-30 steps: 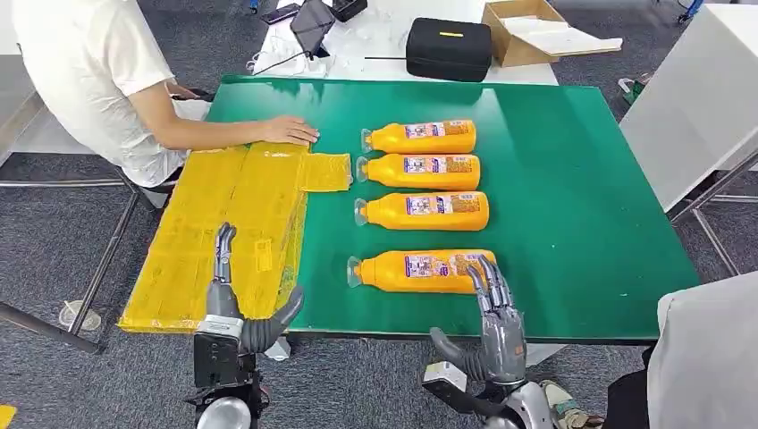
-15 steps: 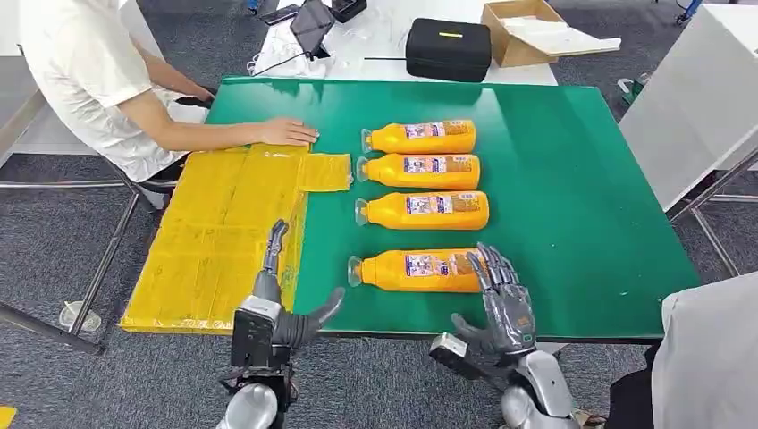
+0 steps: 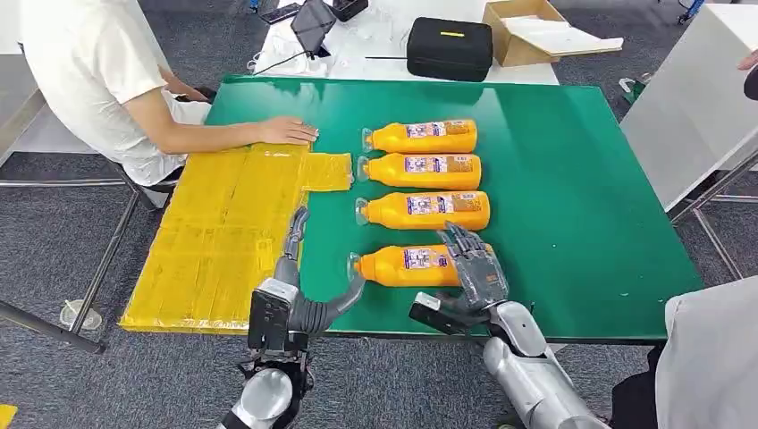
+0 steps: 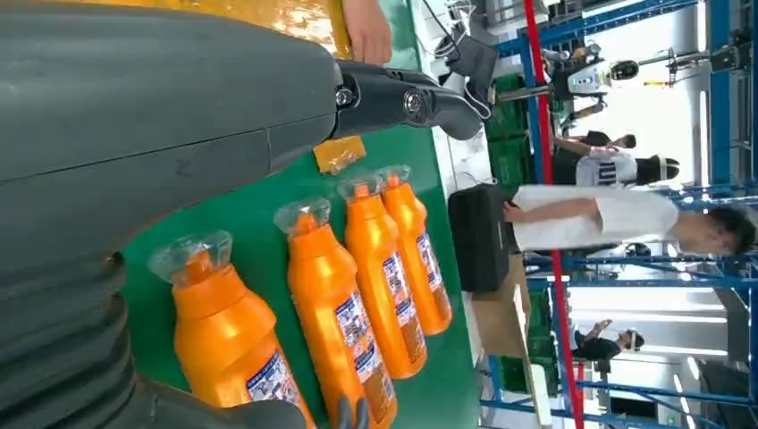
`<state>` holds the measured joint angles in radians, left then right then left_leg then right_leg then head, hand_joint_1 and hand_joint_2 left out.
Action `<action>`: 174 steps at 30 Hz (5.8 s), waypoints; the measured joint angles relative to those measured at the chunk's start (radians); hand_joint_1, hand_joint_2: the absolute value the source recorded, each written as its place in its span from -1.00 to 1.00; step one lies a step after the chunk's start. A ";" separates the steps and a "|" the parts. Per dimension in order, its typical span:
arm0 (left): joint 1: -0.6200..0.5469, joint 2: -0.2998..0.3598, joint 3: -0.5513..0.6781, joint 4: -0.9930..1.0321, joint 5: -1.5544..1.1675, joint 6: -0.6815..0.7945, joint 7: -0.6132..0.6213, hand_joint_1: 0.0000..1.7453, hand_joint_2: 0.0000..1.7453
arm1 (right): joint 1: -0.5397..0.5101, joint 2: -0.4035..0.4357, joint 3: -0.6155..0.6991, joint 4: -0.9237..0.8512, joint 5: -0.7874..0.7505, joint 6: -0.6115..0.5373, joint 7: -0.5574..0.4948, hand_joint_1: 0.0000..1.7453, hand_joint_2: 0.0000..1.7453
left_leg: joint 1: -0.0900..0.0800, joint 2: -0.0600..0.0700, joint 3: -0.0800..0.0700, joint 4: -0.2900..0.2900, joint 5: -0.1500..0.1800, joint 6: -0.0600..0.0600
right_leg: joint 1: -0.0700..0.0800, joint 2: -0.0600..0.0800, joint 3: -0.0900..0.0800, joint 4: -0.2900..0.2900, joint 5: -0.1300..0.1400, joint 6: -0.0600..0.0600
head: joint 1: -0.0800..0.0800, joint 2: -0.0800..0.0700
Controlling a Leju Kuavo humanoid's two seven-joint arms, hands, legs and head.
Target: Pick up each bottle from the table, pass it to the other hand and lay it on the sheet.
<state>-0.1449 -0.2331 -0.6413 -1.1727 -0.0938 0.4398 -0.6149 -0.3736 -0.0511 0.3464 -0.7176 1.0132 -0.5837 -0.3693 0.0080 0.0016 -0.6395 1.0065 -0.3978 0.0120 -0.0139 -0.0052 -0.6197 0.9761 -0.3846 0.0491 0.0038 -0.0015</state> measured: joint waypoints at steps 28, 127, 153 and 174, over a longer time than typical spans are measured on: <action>-0.020 0.000 -0.042 0.016 0.013 -0.011 0.017 -1.00 1.00 | -0.121 0.000 0.035 0.151 -0.031 0.208 0.085 1.00 1.00 | 0.000 0.000 0.007 0.000 0.001 0.001 | 0.000 0.001 0.005 -0.001 0.002 0.000 | 0.000 0.000; -0.020 -0.001 0.016 0.060 0.440 -0.356 0.028 -1.00 1.00 | 0.083 0.118 0.197 -0.285 -0.608 0.424 -0.185 1.00 1.00 | 0.000 0.000 -0.003 0.000 0.000 0.000 | 0.000 0.000 -0.004 0.000 0.000 0.000 | 0.000 0.000; -0.052 -0.003 0.000 0.098 0.393 -0.368 0.002 1.00 1.00 | 0.084 0.098 0.190 -0.318 -0.689 0.457 -0.172 0.28 1.00 | 0.000 0.000 -0.004 0.000 0.001 0.000 | 0.000 0.000 -0.004 0.000 0.000 0.000 | 0.000 0.000; -0.057 0.003 0.000 0.101 0.385 -0.421 0.002 1.00 1.00 | 0.090 0.097 0.175 -0.331 -0.710 0.474 -0.179 -1.00 1.00 | 0.000 0.000 -0.004 0.000 0.001 0.000 | 0.000 0.000 -0.004 0.000 0.000 0.000 | 0.000 0.000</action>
<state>-0.2023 -0.2304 -0.6409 -1.0719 0.2914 0.0191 -0.6134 -0.2835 0.0458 0.5211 -1.0487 0.3029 -0.1095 -0.5482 0.0082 0.0013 -0.6436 1.0064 -0.3973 0.0118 -0.0138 -0.0054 -0.6241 0.9758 -0.3843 0.0491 0.0038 -0.0015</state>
